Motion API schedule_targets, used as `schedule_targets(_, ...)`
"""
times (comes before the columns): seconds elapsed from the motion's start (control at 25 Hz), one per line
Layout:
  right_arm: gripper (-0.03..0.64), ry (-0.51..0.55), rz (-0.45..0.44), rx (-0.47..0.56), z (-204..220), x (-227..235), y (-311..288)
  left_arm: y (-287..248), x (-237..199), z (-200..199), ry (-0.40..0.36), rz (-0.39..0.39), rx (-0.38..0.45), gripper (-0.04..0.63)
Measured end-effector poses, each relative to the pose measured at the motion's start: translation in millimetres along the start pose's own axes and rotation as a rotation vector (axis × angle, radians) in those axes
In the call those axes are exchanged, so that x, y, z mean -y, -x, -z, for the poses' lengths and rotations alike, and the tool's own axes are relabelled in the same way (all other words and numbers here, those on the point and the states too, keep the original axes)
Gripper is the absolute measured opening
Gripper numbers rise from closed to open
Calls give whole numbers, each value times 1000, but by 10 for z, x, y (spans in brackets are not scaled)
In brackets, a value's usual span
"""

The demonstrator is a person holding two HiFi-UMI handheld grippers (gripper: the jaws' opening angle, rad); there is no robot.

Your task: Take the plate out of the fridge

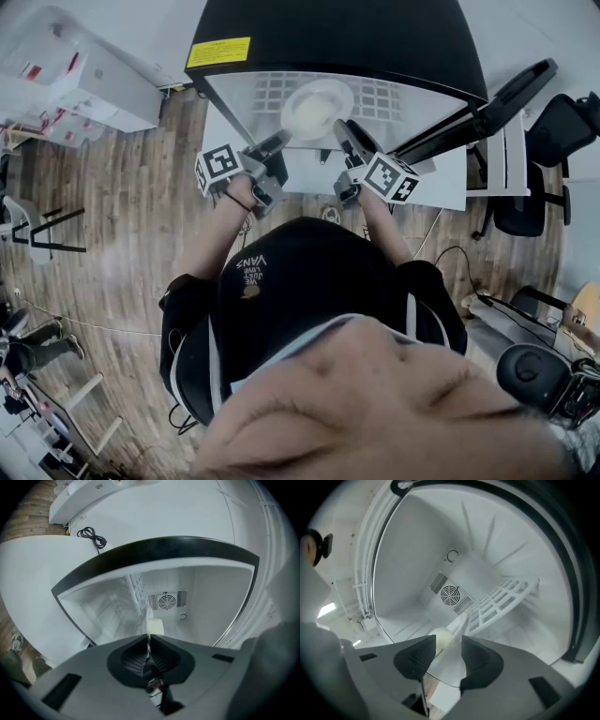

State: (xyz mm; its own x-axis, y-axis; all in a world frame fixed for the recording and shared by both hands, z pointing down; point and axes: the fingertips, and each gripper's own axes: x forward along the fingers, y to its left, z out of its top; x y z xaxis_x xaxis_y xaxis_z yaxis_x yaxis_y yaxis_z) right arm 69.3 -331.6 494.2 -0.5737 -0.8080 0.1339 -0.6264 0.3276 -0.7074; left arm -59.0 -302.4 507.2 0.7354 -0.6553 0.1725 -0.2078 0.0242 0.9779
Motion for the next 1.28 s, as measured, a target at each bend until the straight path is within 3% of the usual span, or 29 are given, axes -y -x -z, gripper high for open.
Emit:
schedule_targets(0.28,158,-147,-46,-15,43,-54,-115,-3,7,-16,-18,5,3,28)
schedule_targets(0.4,121,-189,-50,-7,37,-37,-134,-6,5,-18,-27,9,0,28)
schedule_targets(0.48,95,-204,-47,-8,42,-18,-143,-5,3,-21,-33,9,-1,29)
schedule_targets(1.28,71,-296,-3,-11,88,32,-113,-12,-12,-14,-82,19,-23,28)
